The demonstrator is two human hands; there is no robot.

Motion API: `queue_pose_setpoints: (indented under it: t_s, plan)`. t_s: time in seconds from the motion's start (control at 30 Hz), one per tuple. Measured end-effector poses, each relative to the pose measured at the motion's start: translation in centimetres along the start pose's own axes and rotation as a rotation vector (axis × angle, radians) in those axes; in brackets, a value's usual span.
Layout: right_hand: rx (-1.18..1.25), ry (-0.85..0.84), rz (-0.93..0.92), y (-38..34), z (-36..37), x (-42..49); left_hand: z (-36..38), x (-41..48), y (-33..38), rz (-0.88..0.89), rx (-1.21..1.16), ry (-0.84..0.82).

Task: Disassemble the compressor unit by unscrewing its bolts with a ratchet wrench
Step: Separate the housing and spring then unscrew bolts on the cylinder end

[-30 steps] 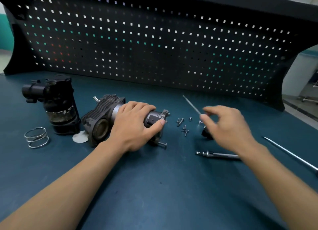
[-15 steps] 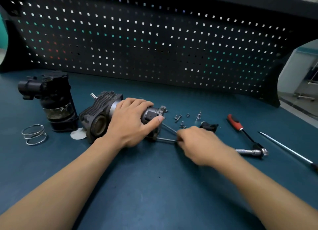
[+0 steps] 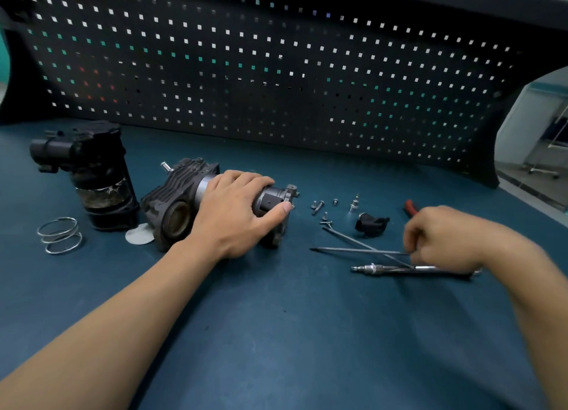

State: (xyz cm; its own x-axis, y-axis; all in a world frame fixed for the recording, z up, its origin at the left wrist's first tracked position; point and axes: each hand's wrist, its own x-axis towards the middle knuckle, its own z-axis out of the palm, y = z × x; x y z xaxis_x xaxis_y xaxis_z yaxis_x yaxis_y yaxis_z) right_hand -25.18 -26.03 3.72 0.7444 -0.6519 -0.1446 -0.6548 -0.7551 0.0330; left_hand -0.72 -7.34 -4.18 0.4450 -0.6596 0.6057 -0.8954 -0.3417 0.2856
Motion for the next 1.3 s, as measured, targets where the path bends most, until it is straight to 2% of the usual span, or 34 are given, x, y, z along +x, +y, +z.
queue_pose_setpoints:
  t_s: [0.23,0.37,0.47,0.57,0.67,0.73,0.93,1.3]
  plan:
    - [0.459,0.156,-0.042,2.9,-0.3,-0.3,0.1,0.0,0.0,-0.009,-0.012,-0.011]
    - [0.464,0.322,0.008,1.0,1.5,1.8,0.1,0.0,-0.1,-0.012,-0.014,-0.004]
    - [0.379,0.429,0.056,-1.1,2.1,2.7,0.1,0.0,-0.2,0.002,-0.002,-0.026]
    - [0.422,0.503,-0.124,-4.9,2.4,2.8,-0.7,0.3,-1.0,0.07,0.032,-0.13]
    - [0.471,0.382,-0.402,-9.7,3.5,3.3,-1.9,0.6,-1.9,0.135,0.031,-0.241]
    - [0.436,0.33,-0.47,-12.1,4.5,4.7,-2.6,0.7,-2.1,0.128,-0.008,-0.296]
    - [0.544,0.369,-0.476,-14.2,5.7,8.0,-3.3,0.9,-2.6,0.087,-0.024,-0.412]
    - [0.504,0.342,-0.53,-13.7,5.9,8.5,-2.3,0.9,-3.4,0.164,0.11,-0.328]
